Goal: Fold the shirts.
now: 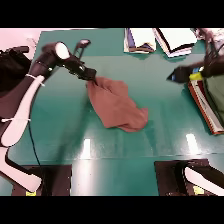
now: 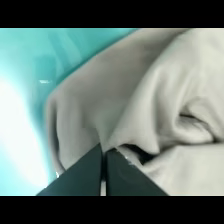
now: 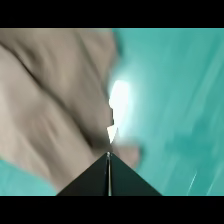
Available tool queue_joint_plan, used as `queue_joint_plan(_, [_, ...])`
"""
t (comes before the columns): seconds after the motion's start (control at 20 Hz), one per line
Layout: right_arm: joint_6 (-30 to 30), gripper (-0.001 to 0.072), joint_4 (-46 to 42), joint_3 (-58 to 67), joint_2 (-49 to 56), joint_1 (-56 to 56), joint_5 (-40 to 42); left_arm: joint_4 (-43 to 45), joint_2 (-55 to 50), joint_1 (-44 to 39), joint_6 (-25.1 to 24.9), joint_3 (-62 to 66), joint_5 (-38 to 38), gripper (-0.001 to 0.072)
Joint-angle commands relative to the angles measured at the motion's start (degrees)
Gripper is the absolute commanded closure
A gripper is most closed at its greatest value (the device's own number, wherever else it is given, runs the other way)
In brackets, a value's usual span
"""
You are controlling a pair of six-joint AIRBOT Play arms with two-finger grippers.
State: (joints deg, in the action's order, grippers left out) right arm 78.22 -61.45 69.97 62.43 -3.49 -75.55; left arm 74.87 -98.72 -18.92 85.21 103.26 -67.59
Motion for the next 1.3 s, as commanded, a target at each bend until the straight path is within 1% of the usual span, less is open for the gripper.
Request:
queue_joint_plan(0.0, [0.9,0.0277,1.0,-15.1,0.8,-1.6,6.6,1.6,3.6,2.2,0.2,0.1,-1.6,0.0683])
queue_joint_plan(0.05, [0.9,0.0222,2.6,-17.9,2.3,-0.9,8.5,1.6,3.6,2.2,0.2,0.0,-1.7,0.0683])
queue_joint_plan(0.15, [0.8,0.0221,7.7,-21.7,6.8,0.9,12.0,1.4,3.5,2.2,0.3,-0.1,-2.0,0.0683])
queue_joint_plan(0.25, [0.5,0.0222,11.0,-21.9,12.1,3.8,15.8,1.4,3.5,2.2,0.3,-0.1,-2.1,0.0683])
queue_joint_plan(0.35, [0.2,0.0223,12.5,-20.0,16.7,6.6,18.9,1.4,3.5,2.2,0.3,-0.1,-2.5,0.0683])
queue_joint_plan(0.45, [0.3,0.0234,12.4,-16.7,20.7,8.7,20.4,1.4,3.5,2.2,0.3,-0.1,-3.1,0.0683])
queue_joint_plan(0.5, [0.3,0.0264,12.3,-15.1,22.7,9.4,20.5,1.4,3.5,2.2,0.3,-0.1,-3.2,0.0683])
queue_joint_plan(0.6, [0.2,0.0288,12.2,-12.1,25.7,10.3,20.6,1.4,3.5,2.2,0.3,-0.1,-3.4,0.0683])
queue_joint_plan(0.65, [0.2,0.0342,12.2,-11.0,26.7,10.4,20.6,1.4,3.5,2.2,0.3,-0.1,-3.4,0.0684])
queue_joint_plan(0.7, [0.2,0.0473,12.0,-9.8,27.4,10.8,20.6,1.4,3.6,2.2,0.3,0.0,-3.4,0.0683])
queue_joint_plan(0.75, [-0.3,0.0644,11.9,-8.7,27.8,10.9,20.3,1.4,3.6,2.2,0.3,0.2,-3.4,0.0684])
queue_joint_plan(0.8, [-1.3,0.0696,11.9,-7.6,27.6,10.9,19.9,1.4,4.0,2.2,0.3,0.2,-3.3,0.0684])
queue_joint_plan(0.9, [-3.7,0.0697,11.1,-4.8,24.5,10.1,18.3,2.2,7.2,2.2,0.3,0.2,-2.4,0.0684])
queue_joint_plan(0.95, [-3.7,0.0697,9.1,-2.5,21.9,9.1,17.3,3.3,10.1,2.2,0.3,0.2,-1.2,0.0684])
queue_joint_plan(1.05, [-3.7,0.0697,5.9,4.6,14.6,6.2,14.4,6.3,17.4,2.2,0.3,0.2,2.1,0.0683])
queue_joint_plan(1.1, [-3.7,0.0697,5.8,8.4,11.3,4.7,12.7,7.4,21.8,2.2,0.3,0.2,3.8,0.0684])
queue_joint_plan(1.25, [-3.7,0.0697,5.8,20.9,3.4,1.4,5.8,6.9,33.8,2.2,0.3,0.2,6.5,0.0684])
